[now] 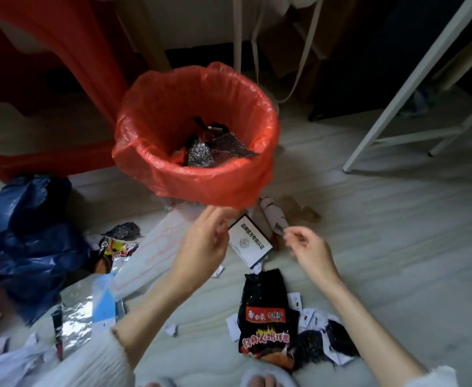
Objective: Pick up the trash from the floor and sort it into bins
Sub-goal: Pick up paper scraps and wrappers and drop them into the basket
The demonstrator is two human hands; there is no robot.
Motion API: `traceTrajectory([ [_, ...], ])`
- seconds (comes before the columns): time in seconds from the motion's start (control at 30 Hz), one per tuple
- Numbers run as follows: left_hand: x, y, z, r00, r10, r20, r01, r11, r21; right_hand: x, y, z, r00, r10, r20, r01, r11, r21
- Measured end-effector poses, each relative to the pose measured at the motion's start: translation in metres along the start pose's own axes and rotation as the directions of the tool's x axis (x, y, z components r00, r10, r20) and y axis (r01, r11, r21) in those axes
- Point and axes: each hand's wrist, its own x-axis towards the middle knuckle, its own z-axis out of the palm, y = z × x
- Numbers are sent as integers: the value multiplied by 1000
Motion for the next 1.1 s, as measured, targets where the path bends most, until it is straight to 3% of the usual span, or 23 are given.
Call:
traceTrajectory([
  [0.1, -52, -27, 42, 952, -172, 251, 151, 983, 102, -22, 70, -2, 985, 168, 48, -154, 965, -213],
  [0.17, -78, -38, 67, 890, -206, 408, 126, 969, 213, -36, 104, -5, 983, 177, 43, -151, 924, -352],
  [0.3, -102, -48, 105, 702, -204, 683, -190, 870, 455, -54, 139, -8, 984, 130, 125, -5, 714, -700],
  [0.4, -104, -48, 121, 648, -137, 749, -382, 793, 475, -62, 147, -11, 956, 277, 93, -85, 571, -817],
  [0.47, -103, -47, 127, 630, -107, 769, -429, 777, 460, -66, 148, -8, 911, 399, 99, -166, 578, -799],
  [0.5, -103, -46, 128, 612, -166, 774, -394, 784, 480, -67, 147, -4, 904, 415, 101, -194, 610, -768],
  [0.6, -105, -48, 123, 638, -282, 717, -331, 740, 585, -69, 145, 7, 928, 360, 94, -194, 683, -704],
  [0.7, -109, -56, 110, 676, -354, 647, -298, 671, 679, -69, 141, 18, 963, 243, 118, -94, 710, -698],
  [0.8, -112, -59, 102, 723, -388, 571, -244, 631, 737, -69, 138, 29, 980, 129, 154, 31, 661, -750],
  [0.87, -112, -60, 100, 756, -356, 549, -234, 637, 735, -68, 139, 34, 985, 65, 158, 85, 613, -786],
  [1.0, -109, -65, 96, 827, -241, 508, -212, 703, 679, -63, 142, 37, 982, -117, 150, 190, 629, -754],
  [1.1, -98, -66, 89, 808, -258, 530, -135, 794, 592, -60, 147, 36, 971, -165, 174, 239, 673, -700],
])
